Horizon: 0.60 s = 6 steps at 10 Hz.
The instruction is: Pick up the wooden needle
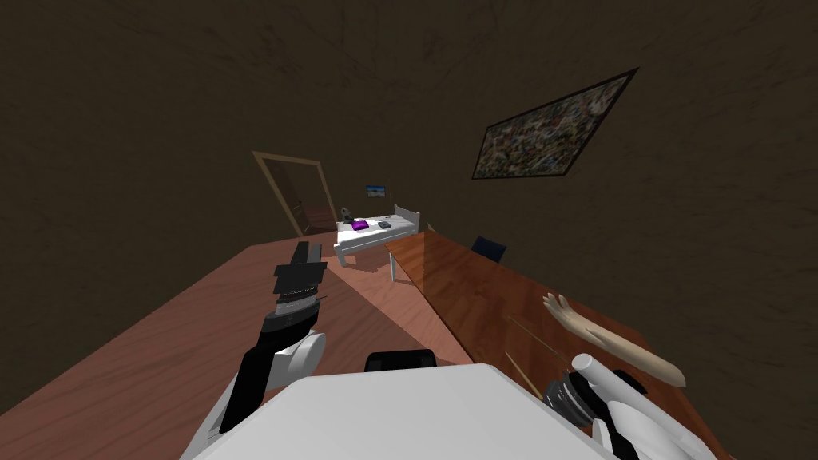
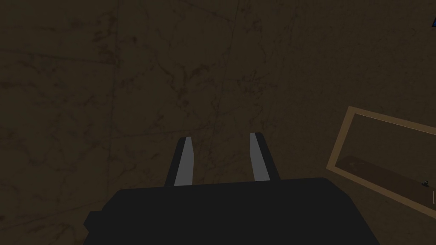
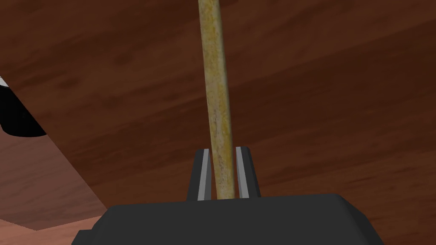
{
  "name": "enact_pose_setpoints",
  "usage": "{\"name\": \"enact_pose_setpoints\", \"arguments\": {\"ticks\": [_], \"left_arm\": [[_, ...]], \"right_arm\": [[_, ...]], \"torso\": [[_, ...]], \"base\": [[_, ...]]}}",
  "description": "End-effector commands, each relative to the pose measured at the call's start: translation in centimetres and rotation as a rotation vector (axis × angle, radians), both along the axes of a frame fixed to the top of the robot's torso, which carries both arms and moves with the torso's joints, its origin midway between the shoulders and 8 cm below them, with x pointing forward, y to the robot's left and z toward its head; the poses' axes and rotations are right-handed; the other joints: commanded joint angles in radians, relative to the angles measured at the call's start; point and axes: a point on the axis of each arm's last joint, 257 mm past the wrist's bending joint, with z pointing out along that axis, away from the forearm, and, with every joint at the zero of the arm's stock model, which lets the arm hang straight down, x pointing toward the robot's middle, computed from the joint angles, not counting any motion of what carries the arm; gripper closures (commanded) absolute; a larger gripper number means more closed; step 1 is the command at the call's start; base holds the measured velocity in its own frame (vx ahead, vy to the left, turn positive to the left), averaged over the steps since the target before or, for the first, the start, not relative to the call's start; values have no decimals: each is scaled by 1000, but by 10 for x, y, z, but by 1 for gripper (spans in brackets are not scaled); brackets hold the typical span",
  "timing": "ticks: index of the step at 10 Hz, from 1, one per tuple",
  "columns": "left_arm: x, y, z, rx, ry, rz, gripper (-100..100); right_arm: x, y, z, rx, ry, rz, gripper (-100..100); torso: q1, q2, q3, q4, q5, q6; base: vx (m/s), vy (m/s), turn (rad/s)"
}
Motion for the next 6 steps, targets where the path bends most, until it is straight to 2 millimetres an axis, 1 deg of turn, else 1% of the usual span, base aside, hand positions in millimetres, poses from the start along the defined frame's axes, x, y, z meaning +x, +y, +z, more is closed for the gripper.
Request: {"name": "enact_pose_setpoints", "arguments": {"ticks": [1,2,4,5,6], "left_arm": [[0,0,0,0,0,0,0],[0,0,0,0,0,0,0],[0,0,0,0,0,0,0],[0,0,0,0,0,0,0],[0,0,0,0,0,0,0]], "right_arm": [[0,0,0,0,0,0,0],[-2,-6,9,0,1,-4,100],[-4,-12,19,1,2,-8,100],[-2,-11,15,-1,1,-8,100],[-2,-12,16,0,1,-7,0]], "torso": [[0,0,0,0,0,0],[0,0,0,0,0,0],[2,0,0,0,1,0],[2,0,0,0,1,0],[1,0,0,0,0,0]], "base": [[0,0,0],[0,21,37],[0,31,24],[2,12,0],[0,0,0]]}}
